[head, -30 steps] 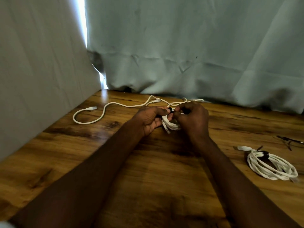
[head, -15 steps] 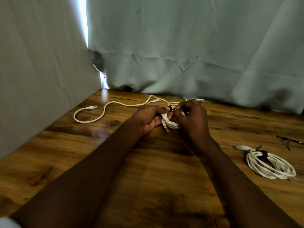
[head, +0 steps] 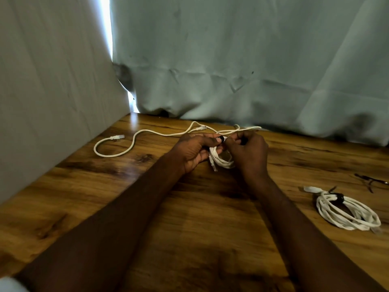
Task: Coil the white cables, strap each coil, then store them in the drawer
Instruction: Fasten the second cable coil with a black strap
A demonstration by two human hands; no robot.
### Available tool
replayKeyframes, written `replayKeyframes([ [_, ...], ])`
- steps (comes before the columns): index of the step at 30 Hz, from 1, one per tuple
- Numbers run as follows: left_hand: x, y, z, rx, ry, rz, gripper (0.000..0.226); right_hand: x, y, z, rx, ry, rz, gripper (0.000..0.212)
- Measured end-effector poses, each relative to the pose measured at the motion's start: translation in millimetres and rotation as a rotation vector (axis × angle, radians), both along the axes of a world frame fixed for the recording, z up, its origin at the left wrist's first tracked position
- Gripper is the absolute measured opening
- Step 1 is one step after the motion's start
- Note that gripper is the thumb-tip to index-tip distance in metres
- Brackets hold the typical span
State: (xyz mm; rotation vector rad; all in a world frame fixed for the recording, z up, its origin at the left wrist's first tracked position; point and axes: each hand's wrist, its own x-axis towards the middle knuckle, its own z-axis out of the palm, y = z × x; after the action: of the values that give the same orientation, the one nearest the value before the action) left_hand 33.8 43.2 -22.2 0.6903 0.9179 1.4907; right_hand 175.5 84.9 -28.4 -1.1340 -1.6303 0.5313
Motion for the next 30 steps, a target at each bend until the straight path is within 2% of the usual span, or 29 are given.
replayKeyframes([
  [2,-1,0,0,-0.001,-0.007,-0.001,0.015,-1,0,0,-0.059,0.073,0.024,0.006],
  [4,-2,0,-1,-0.007,0.001,0.011,0.017,0,0,-1,-0.055,0.062,0.041,0.009],
  [13,-1,1,-2,0.01,0.104,0.023,0.032,13,-3,9,0.254,-0.372,0.026,0.014],
  [20,-1,-2,-3,0.042,0.177,0.019,0.031,13,-9,14,0.325,-0.524,0.017,0.011],
  [24,0,0,-3,0.025,0.158,-0.006,0.033,14,-5,12,0.256,-0.436,-0.006,0.016],
  [30,-2,3,-4,0.019,0.109,-0.003,0.033,11,-6,10,0.159,-0.165,0.025,0.005],
])
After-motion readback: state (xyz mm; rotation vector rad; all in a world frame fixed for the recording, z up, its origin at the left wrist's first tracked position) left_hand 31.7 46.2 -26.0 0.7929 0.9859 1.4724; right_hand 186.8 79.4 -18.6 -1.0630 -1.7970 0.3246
